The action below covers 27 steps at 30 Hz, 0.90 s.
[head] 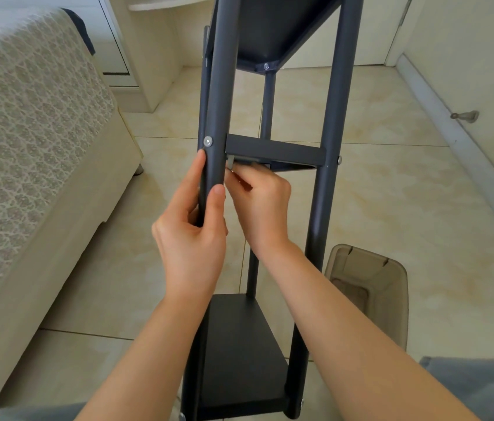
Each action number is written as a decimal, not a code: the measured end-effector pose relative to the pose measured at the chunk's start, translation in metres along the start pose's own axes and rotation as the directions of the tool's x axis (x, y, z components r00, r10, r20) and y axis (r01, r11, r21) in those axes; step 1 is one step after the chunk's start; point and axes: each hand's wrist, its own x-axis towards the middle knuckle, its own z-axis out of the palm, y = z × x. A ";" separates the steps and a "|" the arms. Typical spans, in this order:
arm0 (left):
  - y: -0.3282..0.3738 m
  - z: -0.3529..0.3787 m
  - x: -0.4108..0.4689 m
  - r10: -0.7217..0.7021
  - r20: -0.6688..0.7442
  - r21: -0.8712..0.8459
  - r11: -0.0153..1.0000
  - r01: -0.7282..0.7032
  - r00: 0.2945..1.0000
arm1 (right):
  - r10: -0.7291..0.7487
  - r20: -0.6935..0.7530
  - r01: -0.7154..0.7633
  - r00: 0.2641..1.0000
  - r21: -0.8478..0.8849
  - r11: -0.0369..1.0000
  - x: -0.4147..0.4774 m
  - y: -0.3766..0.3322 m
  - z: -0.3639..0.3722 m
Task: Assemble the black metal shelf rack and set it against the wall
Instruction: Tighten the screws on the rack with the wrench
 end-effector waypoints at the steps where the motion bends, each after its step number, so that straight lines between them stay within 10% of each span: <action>1: 0.000 0.000 0.000 -0.005 -0.003 -0.002 1.000 0.005 1.000 | -0.006 -0.021 0.006 1.000 0.011 1.000 0.001 0.002 0.004; 27: -0.006 -0.005 -0.005 -0.020 -0.035 0.031 0.999 0.021 0.999 | 0.186 0.081 -0.181 0.979 -0.071 0.981 -0.034 -0.039 -0.075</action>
